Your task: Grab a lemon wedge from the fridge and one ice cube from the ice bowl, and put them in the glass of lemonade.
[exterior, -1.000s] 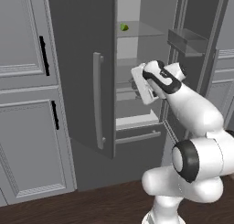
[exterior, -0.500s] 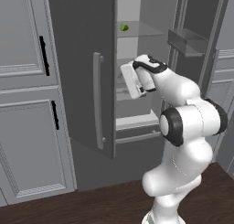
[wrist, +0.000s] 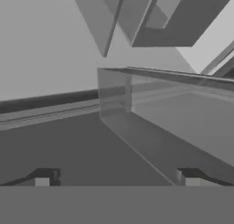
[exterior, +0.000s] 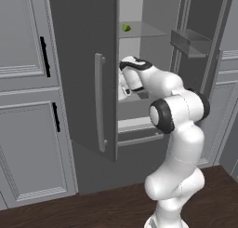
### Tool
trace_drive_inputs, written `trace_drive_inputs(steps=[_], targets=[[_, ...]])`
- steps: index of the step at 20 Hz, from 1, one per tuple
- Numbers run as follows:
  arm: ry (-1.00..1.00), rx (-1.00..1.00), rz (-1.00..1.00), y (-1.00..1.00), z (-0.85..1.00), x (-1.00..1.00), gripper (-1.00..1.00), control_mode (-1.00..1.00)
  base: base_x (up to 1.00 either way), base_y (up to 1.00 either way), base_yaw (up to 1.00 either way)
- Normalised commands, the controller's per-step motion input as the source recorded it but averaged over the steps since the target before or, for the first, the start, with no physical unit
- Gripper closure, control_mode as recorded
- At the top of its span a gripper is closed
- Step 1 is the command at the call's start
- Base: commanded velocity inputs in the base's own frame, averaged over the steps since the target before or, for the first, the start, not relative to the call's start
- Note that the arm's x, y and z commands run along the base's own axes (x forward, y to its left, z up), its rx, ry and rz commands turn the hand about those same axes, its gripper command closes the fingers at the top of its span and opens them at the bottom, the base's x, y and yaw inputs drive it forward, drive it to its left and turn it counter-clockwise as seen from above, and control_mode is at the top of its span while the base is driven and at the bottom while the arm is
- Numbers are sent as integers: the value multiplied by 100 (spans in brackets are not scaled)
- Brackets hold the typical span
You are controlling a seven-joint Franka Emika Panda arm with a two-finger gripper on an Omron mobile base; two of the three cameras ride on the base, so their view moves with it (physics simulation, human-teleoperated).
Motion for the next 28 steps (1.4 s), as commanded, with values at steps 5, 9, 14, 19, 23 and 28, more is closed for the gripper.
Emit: trace_drive_inputs(steps=[5,9,14,19,23,28], targets=[[-1,0,24,100,-23,-80,-100,-100,0,0,0],[-8,0,22,100,-1,-100,-100,-100,0,0,0],[-27,4,8,50,31,-100,-100,-100,0,0,0],[-53,1,-5,-81,76,-56,-100,-100,0,0,0],[-44,-7,-8,-100,61,-65,-100,-100,0,0,0],[-13,-36,-12,-100,47,-100,-100,-100,0,0,0]])
